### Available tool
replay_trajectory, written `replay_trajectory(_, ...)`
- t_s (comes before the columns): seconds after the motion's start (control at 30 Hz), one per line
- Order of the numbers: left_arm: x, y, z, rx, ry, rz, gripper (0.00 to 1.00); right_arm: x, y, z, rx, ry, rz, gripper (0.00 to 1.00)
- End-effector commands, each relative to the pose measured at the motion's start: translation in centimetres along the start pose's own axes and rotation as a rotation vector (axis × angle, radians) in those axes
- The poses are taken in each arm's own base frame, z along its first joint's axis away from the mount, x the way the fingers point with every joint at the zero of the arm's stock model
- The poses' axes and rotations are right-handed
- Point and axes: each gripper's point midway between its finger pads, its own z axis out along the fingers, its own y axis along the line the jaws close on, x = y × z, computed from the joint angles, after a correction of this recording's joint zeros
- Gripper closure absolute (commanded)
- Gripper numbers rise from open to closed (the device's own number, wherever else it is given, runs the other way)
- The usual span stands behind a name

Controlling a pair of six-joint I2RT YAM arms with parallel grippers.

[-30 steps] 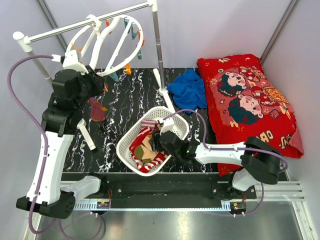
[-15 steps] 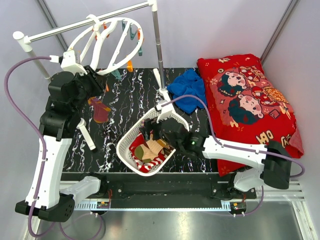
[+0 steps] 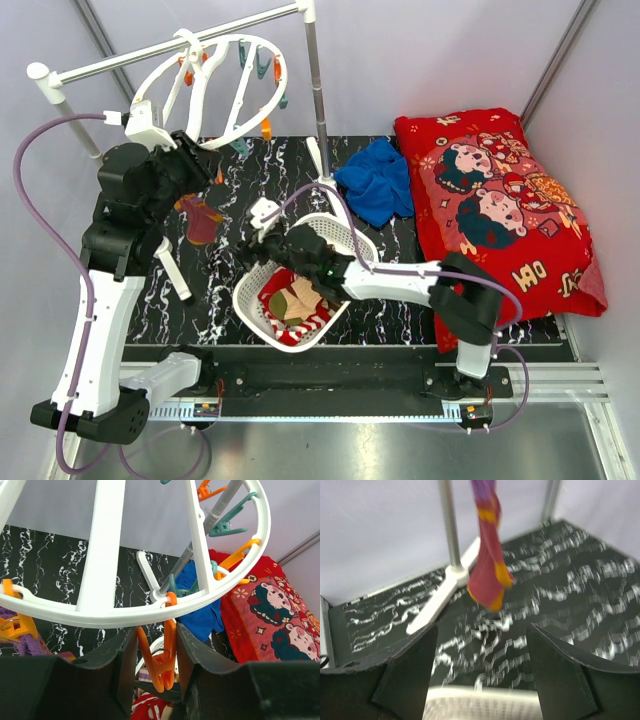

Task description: Remove the socks clipped to the hanger

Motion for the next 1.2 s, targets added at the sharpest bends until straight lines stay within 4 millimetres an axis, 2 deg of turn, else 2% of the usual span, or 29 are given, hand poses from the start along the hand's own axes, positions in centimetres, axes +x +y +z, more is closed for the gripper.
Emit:
replay_trajectory(0.0, -1.8, -2.3, -0.3, 0.112, -0.068, -0.014, 0.62, -8.1, 1.5, 3.0, -0.121, -0.3, -0.11, 0.21)
replay_trajectory(0.03, -1.9, -2.5, -0.3, 0.122, -0.07, -0.019, 0.62, -7.1, 1.4, 3.9, -0.119, -0.296, -0.115, 0.21)
replay_trajectory(0.07, -1.9, -2.7, -0.3, 0.129, -0.07, -0.022, 0.62, -7.2, 1.2, 4.4, -0.114, -0.307, -0.119, 0.21)
replay_trajectory(0.1, -1.6, -2.7, -0.2, 0.135, -0.061, -0.026, 0.61, -8.2, 1.1, 5.0, -0.112, -0.335, -0.124, 0.21)
replay_trajectory(0.13, -1.5, -2.8, -0.2, 0.137, -0.059, -0.029, 0.6, -7.2, 1.2, 5.7, -0.118, -0.333, -0.129, 0.21)
replay_trajectory(0.17, -1.4, -2.8, -0.2, 0.141, -0.056, -0.029, 0.6, -8.2, 1.2, 6.1, -0.123, -0.362, -0.133, 0.21)
replay_trajectory(0.23, -1.4, -2.9, -0.3, 0.144, -0.059, -0.032, 0.6, -7.2, 1.3, 7.3, -0.13, -0.361, -0.158, 0.21)
replay_trajectory(0.27, -1.4, -2.9, -0.3, 0.146, -0.06, -0.033, 0.6, -8.2, 1.5, 7.7, -0.131, -0.385, -0.164, 0.21)
replay_trajectory(0.3, -1.4, -2.9, -0.5, 0.149, -0.062, -0.033, 0.6, -8.2, 1.4, 8.2, -0.124, -0.387, -0.172, 0.21)
replay_trajectory(0.33, -1.5, -3.0, -0.6, 0.155, -0.066, -0.036, 0.6, -7.0, 1.3, 8.9, -0.117, -0.359, -0.173, 0.22)
replay_trajectory(0.37, -1.4, -3.0, -0.6, 0.155, -0.064, -0.037, 0.59, -8.0, 1.3, 9.3, -0.114, -0.378, -0.172, 0.23)
replay_trajectory(0.43, -1.4, -3.1, -0.7, 0.163, -0.065, -0.039, 0.58, -7.4, 1.3, 10.0, -0.113, -0.366, -0.166, 0.34)
replay_trajectory(0.47, -1.3, -3.1, -0.8, 0.164, -0.063, -0.039, 0.58, -7.9, 1.4, 10.0, -0.114, -0.376, -0.158, 0.42)
replay_trajectory(0.5, -1.3, -3.2, -0.9, 0.166, -0.063, -0.041, 0.57, -8.0, 1.4, 10.1, -0.114, -0.378, -0.145, 0.52)
replay_trajectory(0.57, -1.0, -3.0, -1.0, 0.162, -0.059, -0.04, 0.56, -8.6, 1.5, 9.9, -0.119, -0.387, -0.141, 0.62)
replay_trajectory(0.6, -1.0, -3.0, -1.1, 0.16, -0.061, -0.04, 0.55, -8.7, 1.4, 9.9, -0.116, -0.388, -0.132, 0.73)
replay_trajectory(0.67, -0.9, -2.9, -1.5, 0.158, -0.062, -0.044, 0.55, -9.5, 1.3, 9.6, -0.106, -0.396, -0.116, 0.86)
replay_trajectory(0.7, -0.9, -2.9, -1.6, 0.158, -0.06, -0.046, 0.54, -10.1, 1.1, 9.3, -0.095, -0.403, -0.106, 1.0)
replay_trajectory(0.77, -0.8, -2.9, -1.9, 0.159, -0.061, -0.048, 0.51, -10.3, 1.0, 8.9, -0.091, -0.402, -0.087, 1.0)
replay_trajectory(0.8, -0.7, -2.7, -2.1, 0.153, -0.056, -0.047, 0.49, -11.2, 1.0, 8.5, -0.095, -0.414, -0.084, 1.0)
replay_trajectory(0.87, -0.9, -2.5, -2.6, 0.137, -0.063, -0.045, 0.42, -11.1, 1.2, 7.9, -0.1, -0.406, -0.073, 1.0)
replay_trajectory(0.9, -0.6, -2.1, -2.8, 0.12, -0.053, -0.041, 0.39, -12.0, 1.2, 7.3, -0.099, -0.418, -0.071, 1.0)
replay_trajectory(0.97, -0.8, -1.3, -3.5, 0.076, -0.067, -0.041, 0.36, -11.6, 1.1, 6.7, -0.097, -0.402, -0.066, 1.0)
replay_trajectory(1.0, -0.6, -1.0, -3.8, 0.056, -0.058, -0.037, 0.32, -12.3, 1.2, 6.2, -0.099, -0.41, -0.064, 1.0)
replay_trajectory(1.03, -0.6, -0.7, -4.1, 0.04, -0.06, -0.036, 0.3, -11.8, 1.2, 6.0, -0.099, -0.396, -0.064, 1.0)
replay_trajectory(1.1, -0.6, 0.3, -4.6, -0.014, -0.056, -0.035, 0.26, -12.5, 1.0, 5.2, -0.07, -0.401, -0.055, 1.0)
replay_trajectory(1.17, -0.6, 1.2, -5.0, -0.07, -0.055, -0.038, 0.24, -11.8, 1.2, 4.8, -0.066, -0.383, -0.065, 1.0)
